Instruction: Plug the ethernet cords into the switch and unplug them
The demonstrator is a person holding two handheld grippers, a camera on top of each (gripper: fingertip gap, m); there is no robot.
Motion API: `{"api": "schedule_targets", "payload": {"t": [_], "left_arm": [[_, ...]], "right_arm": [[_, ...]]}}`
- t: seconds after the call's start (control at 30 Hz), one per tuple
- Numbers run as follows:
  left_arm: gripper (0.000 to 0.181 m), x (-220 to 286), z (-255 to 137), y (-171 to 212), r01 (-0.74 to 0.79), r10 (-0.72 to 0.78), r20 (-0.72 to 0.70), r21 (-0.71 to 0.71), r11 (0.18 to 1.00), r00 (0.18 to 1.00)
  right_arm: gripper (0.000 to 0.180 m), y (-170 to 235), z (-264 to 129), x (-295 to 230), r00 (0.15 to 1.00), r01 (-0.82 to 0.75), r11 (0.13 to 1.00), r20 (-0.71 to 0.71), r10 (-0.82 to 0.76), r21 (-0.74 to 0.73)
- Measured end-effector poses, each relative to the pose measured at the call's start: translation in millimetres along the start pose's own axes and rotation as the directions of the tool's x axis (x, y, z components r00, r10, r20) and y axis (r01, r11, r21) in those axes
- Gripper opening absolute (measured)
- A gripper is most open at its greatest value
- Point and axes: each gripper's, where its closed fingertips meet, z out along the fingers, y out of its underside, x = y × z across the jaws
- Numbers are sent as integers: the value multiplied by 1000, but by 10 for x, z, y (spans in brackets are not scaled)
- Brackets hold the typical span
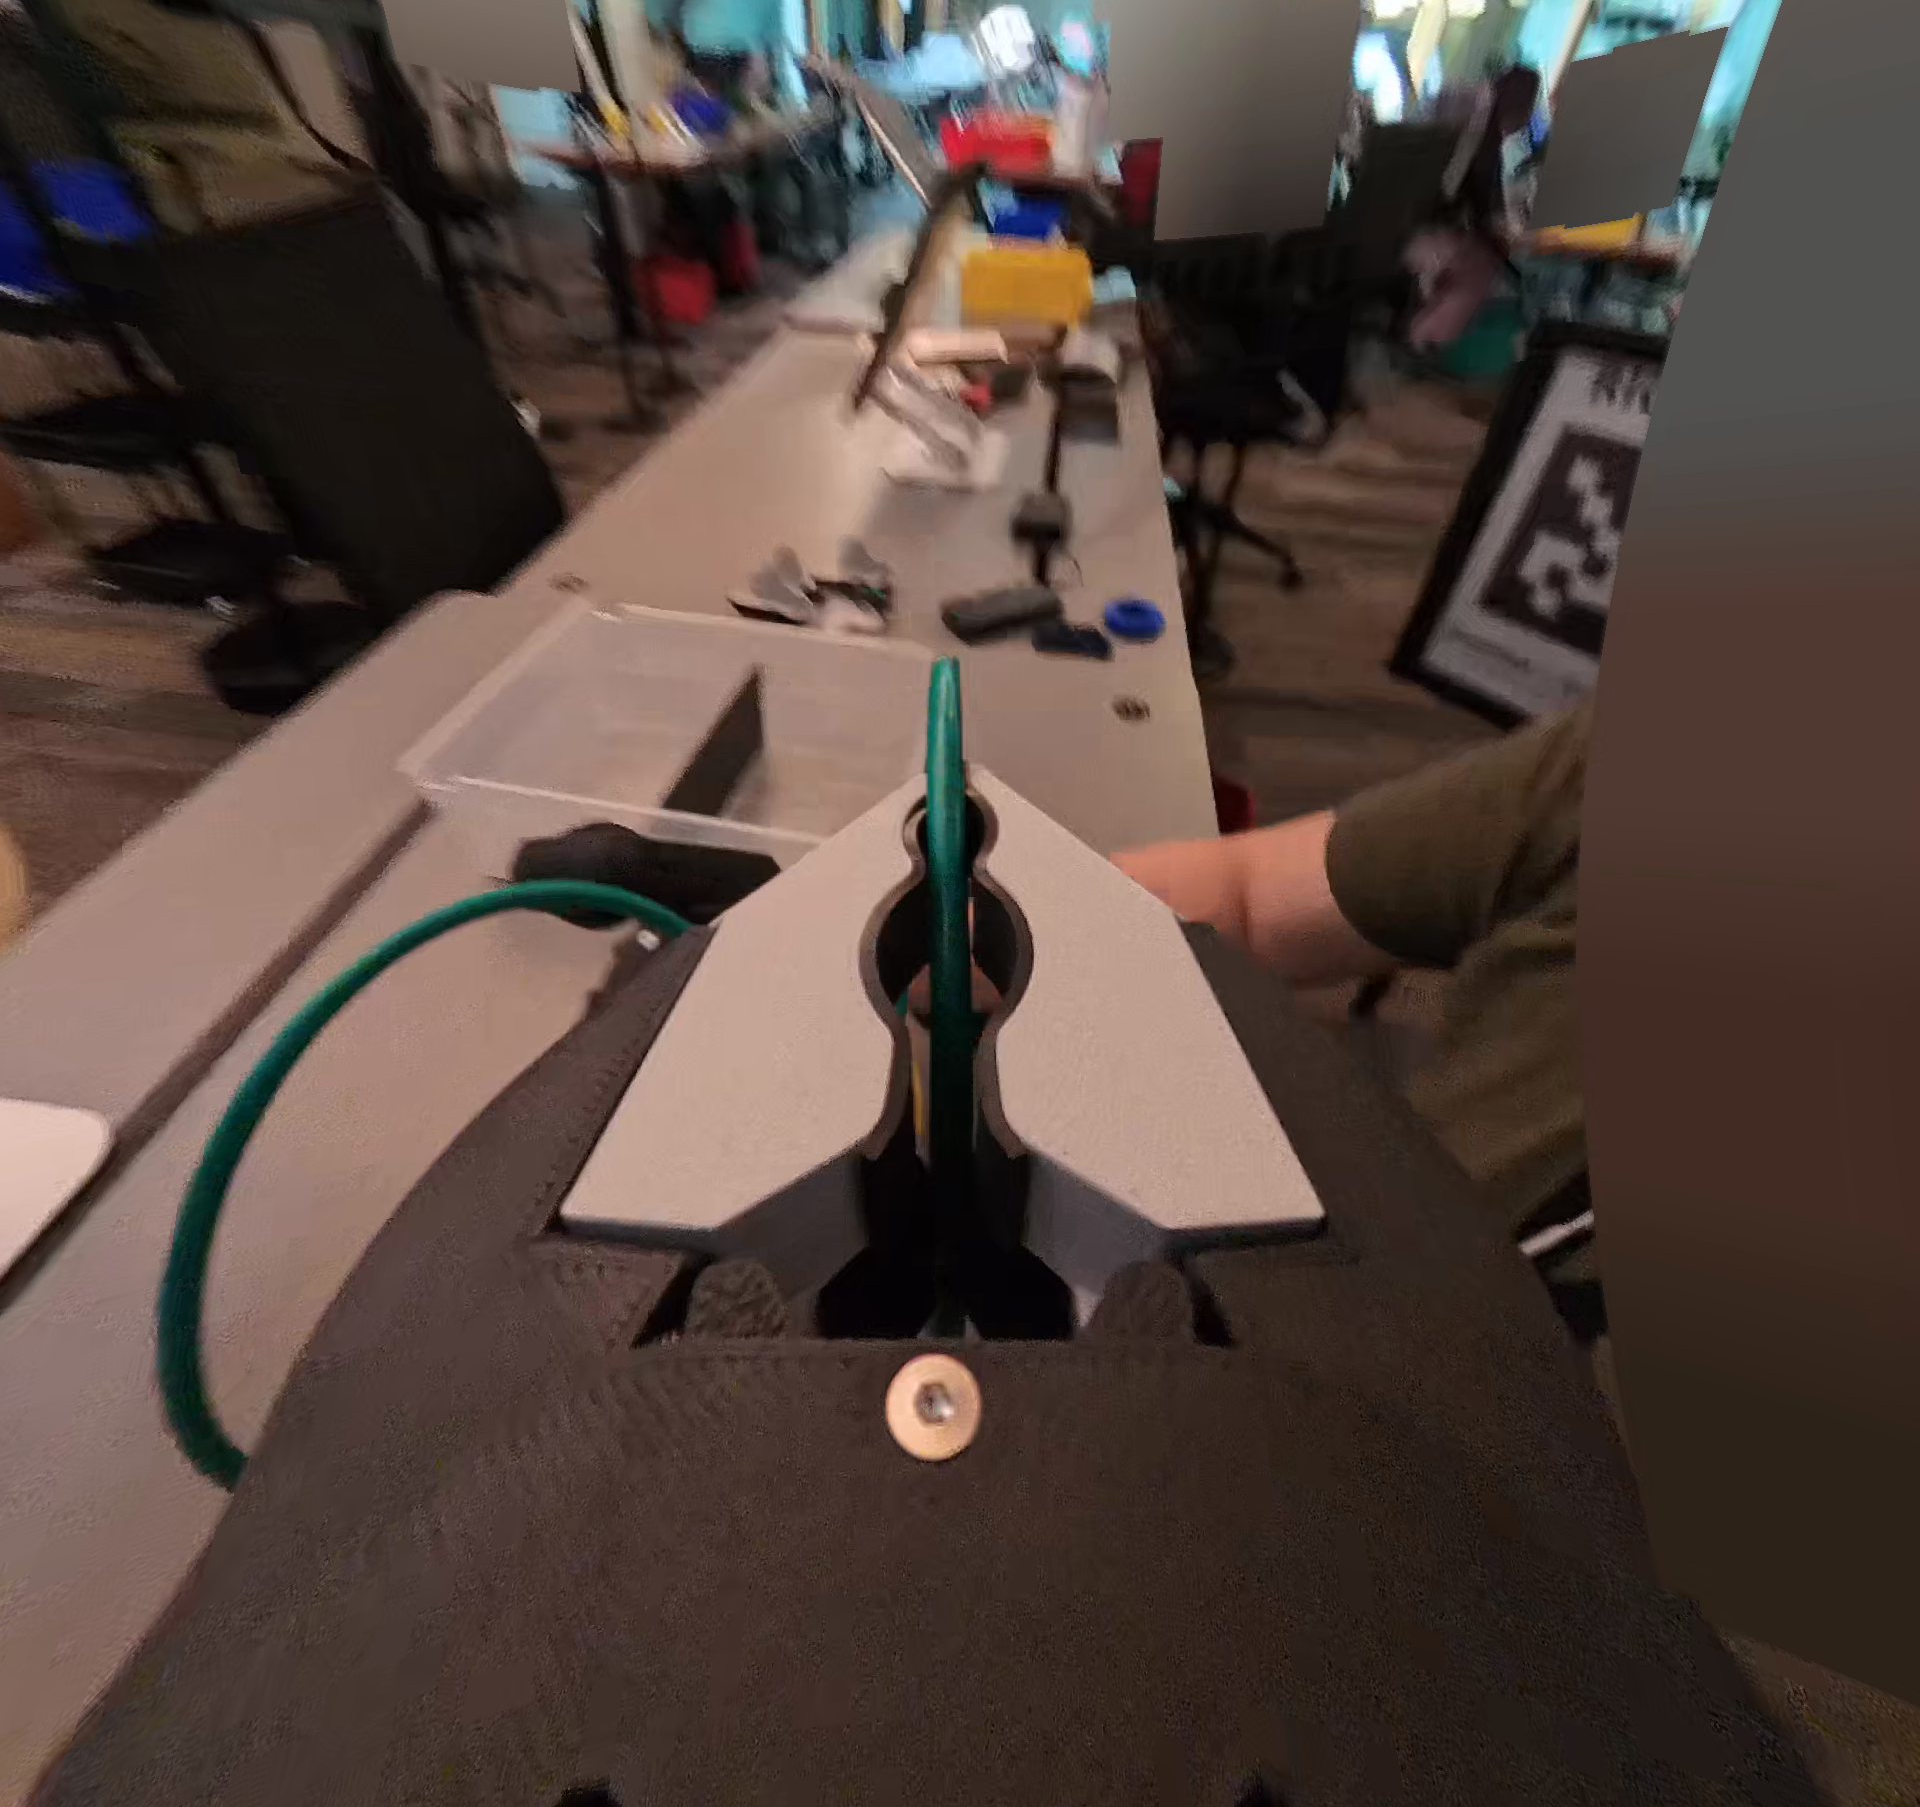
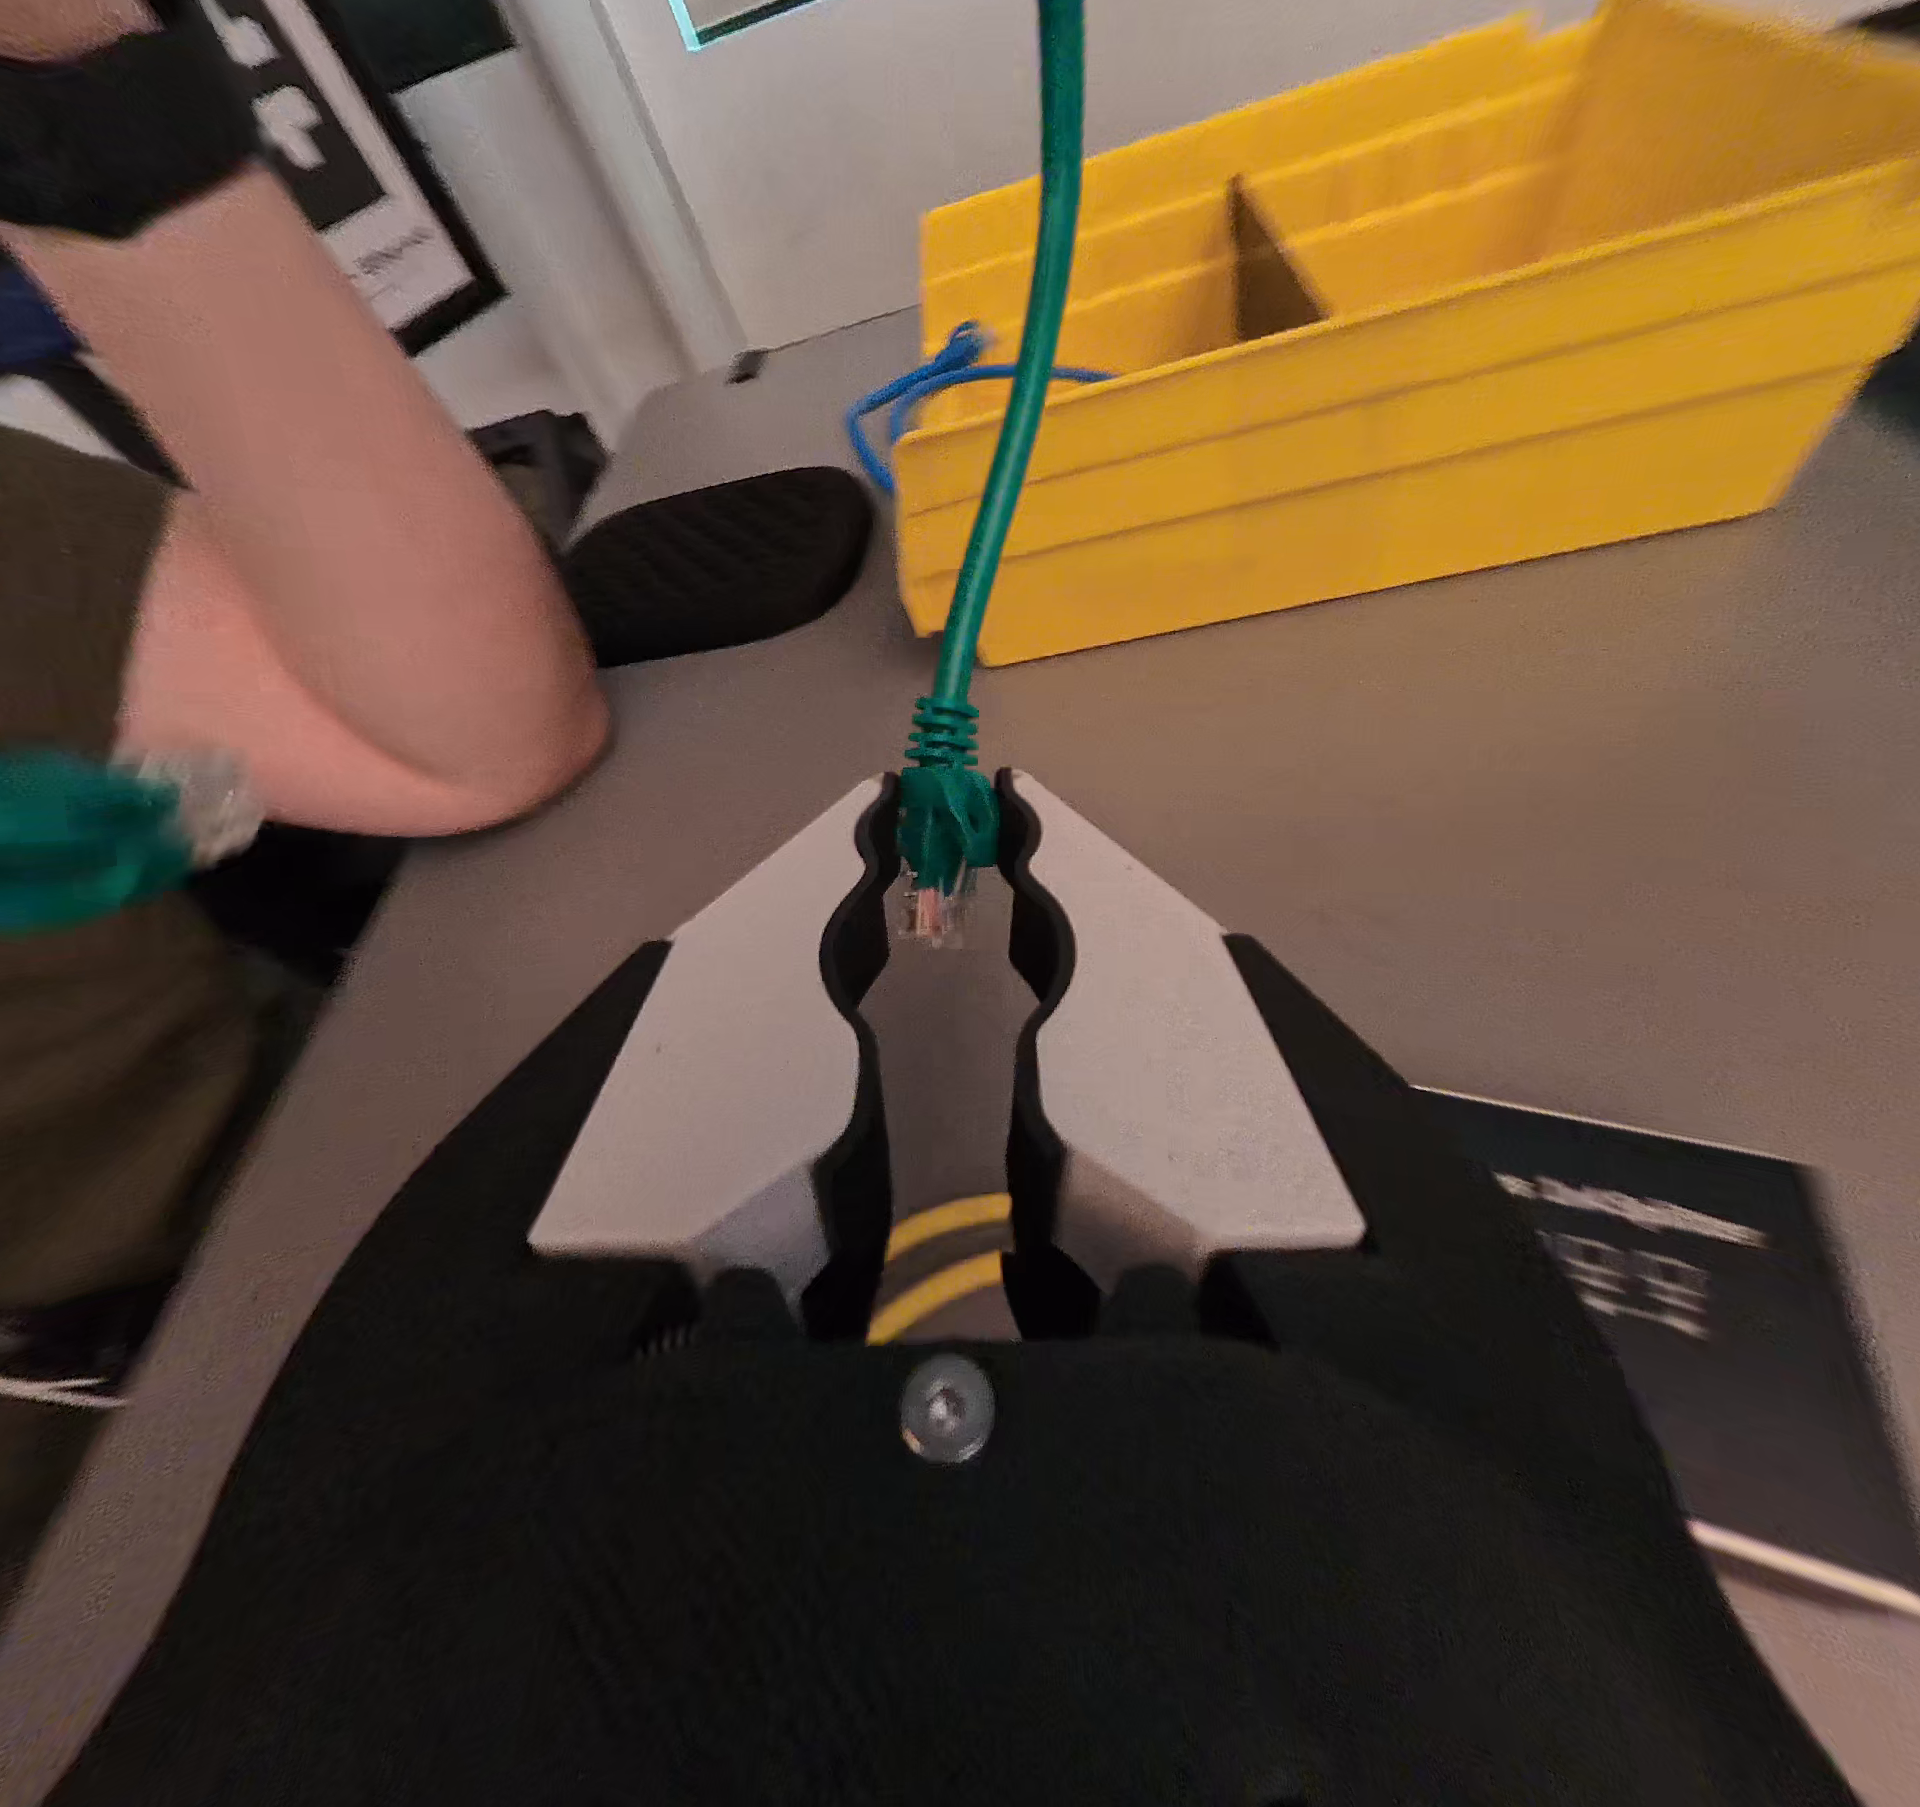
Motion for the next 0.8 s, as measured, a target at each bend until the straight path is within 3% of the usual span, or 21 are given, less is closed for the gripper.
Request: {"api": "schedule_targets", "payload": {"t": [0.13, 0.2, 0.3, 0.4, 0.5, 0.57, 0.63, 0.73, 0.8], "left_arm": [[2, 394, 558, 487, -116, 67, -195, -253, 961, 979], [39, 443, 768, 504, -166, 122, -194, -230, 959, 973], [65, 395, 834, 484, -217, 186, -157, -215, 952, 970], [66, 314, 616, 337, -225, 206, -129, -155, 962, 970], [56, 179, 200, 31, -215, 215, -60, 5, 977, 975], [50, -109, -72, -133, -256, 243, 119, 105, 961, 963], [42, -415, -235, -139, -335, 290, 291, 119, 935, 912], [43, -629, -108, 209, -292, 294, 246, -46, 955, 924], [45, -631, 55, 311, -184, 185, 123, -18, 983, 975]], "right_arm": [[16, -96, -278, 245, 963, 203, 979, -185, -196, 16], [17, -187, -451, 326, 926, 278, 960, -273, -263, 20], [16, -405, -692, 298, 859, 420, 903, -359, -365, 88], [12, -585, -852, 159, 833, 502, 844, -367, -414, 187], [12, -757, -983, -67, 855, 509, 789, -307, -418, 344], [12, -846, -1050, -231, 877, 480, 766, -238, -417, 427], [12, -947, -1132, -383, 884, 462, 732, -193, -426, 500], [12, -1102, -1276, -604, 892, 414, 681, -123, -434, 604], [11, -1153, -1327, -753, 876, 422, 656, -96, -472, 626]]}}
